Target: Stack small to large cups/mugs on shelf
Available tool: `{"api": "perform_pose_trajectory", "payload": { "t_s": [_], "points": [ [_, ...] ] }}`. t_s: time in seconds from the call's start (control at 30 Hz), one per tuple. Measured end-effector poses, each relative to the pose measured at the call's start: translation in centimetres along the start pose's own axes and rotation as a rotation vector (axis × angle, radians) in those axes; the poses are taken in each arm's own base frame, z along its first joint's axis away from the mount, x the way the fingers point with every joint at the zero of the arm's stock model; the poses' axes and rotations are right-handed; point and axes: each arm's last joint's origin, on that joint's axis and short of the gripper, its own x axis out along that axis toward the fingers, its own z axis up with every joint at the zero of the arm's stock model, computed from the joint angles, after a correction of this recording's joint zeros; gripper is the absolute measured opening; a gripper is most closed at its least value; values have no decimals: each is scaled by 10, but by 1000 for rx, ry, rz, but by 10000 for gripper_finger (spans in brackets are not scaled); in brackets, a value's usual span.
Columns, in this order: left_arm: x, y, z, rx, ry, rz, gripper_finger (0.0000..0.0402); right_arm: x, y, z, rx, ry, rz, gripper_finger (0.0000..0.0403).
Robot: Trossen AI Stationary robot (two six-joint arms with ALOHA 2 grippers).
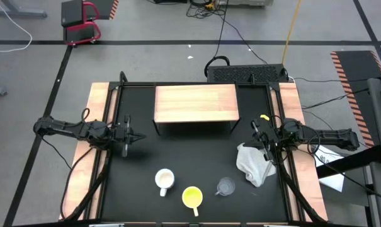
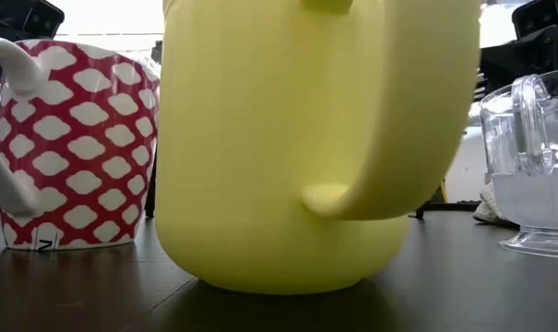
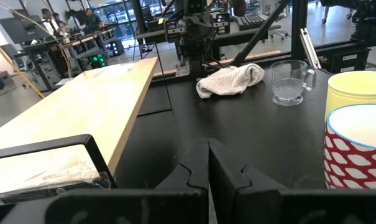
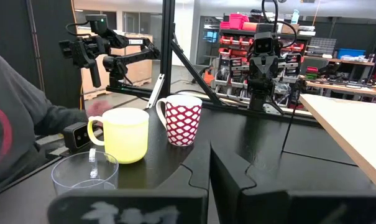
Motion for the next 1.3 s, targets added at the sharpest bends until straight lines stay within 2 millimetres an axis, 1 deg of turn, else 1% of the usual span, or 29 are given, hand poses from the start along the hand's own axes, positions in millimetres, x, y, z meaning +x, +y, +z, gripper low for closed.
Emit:
{"api": "perform_pose_trajectory", "payload": {
  "t_s": [1.1, 1.3],
  "points": [
    [0, 0, 2, -11, -18, 3, 3, 0, 0, 0, 0, 0, 0, 0],
    [0, 1, 4, -16, -44, 6, 3, 0, 0, 0, -1, 0, 0, 0]
  ]
}}
